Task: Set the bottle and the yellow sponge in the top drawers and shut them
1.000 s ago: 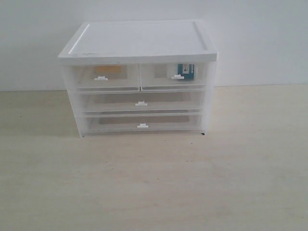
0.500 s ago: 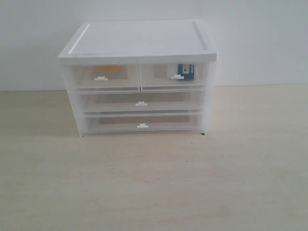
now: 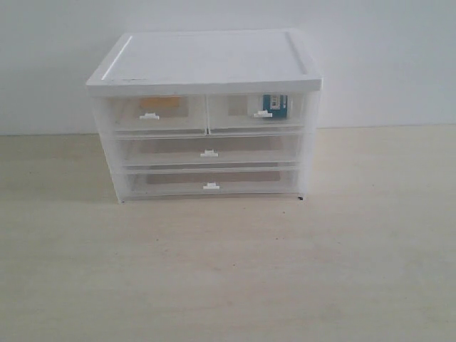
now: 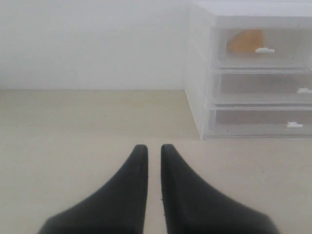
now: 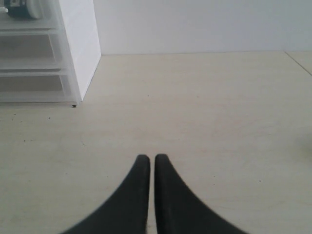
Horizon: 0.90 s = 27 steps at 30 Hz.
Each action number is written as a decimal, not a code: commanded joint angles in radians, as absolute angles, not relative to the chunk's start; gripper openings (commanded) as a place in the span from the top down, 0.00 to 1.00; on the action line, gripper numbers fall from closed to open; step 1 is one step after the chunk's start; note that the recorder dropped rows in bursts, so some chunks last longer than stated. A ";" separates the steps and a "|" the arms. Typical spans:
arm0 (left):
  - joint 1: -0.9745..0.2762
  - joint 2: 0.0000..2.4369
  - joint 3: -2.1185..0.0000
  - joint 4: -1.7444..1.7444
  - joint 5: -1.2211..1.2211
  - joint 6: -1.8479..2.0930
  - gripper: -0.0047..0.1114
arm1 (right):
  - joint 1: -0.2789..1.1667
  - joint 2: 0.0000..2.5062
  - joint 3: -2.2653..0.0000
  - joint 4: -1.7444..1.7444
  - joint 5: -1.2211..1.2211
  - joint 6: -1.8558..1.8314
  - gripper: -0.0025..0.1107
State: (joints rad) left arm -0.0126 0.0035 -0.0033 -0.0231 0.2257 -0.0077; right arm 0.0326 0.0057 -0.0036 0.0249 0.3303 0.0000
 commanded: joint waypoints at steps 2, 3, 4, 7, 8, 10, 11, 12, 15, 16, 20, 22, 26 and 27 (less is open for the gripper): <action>-0.010 0.000 0.000 -0.045 0.266 0.015 0.88 | 0.030 0.000 0.000 0.021 0.321 0.000 0.97; -0.010 0.000 0.000 -0.045 0.274 0.015 0.88 | 0.030 0.000 0.000 0.021 0.321 0.000 0.97; -0.010 0.000 0.000 -0.045 0.281 0.015 0.88 | 0.030 0.000 0.000 0.021 0.321 0.000 0.97; -0.010 0.000 0.000 -0.045 0.281 0.015 0.88 | 0.030 0.000 0.000 0.021 0.321 0.000 0.97; -0.010 0.000 0.000 -0.045 0.281 0.015 0.88 | 0.030 0.000 0.000 0.021 0.321 0.000 0.97; -0.010 0.000 0.000 -0.045 0.281 0.015 0.88 | 0.030 0.000 0.000 0.021 0.321 0.000 0.97; -0.010 0.000 0.000 -0.045 0.281 0.015 0.88 | 0.030 0.000 0.000 0.021 0.321 0.000 0.97; -0.010 0.000 0.000 -0.045 0.283 0.015 0.88 | 0.030 0.000 0.000 0.021 0.321 0.000 0.97; -0.010 0.000 0.000 -0.025 0.283 0.015 0.88 | 0.030 0.000 0.000 0.021 0.321 0.000 0.97; -0.010 0.000 0.000 -0.025 0.283 0.015 0.88 | 0.030 0.000 0.000 0.021 0.321 0.000 0.97; -0.010 0.000 0.000 -0.025 0.283 0.015 0.88 | 0.030 0.000 0.000 0.021 0.319 0.000 0.97; -0.010 0.000 0.000 -0.025 0.283 0.015 0.88 | 0.030 0.000 0.000 0.021 0.319 0.000 0.97; -0.010 0.000 0.000 -0.025 0.280 0.015 0.88 | 0.030 0.000 0.000 0.021 0.321 0.000 0.97; -0.010 0.000 0.000 -0.025 0.280 0.015 0.88 | 0.030 0.000 0.000 0.021 0.321 0.000 0.97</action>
State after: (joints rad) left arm -0.0126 0.0035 -0.0033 -0.0268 0.2802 0.0113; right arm 0.0326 0.0057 -0.0036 0.0249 0.3303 0.0000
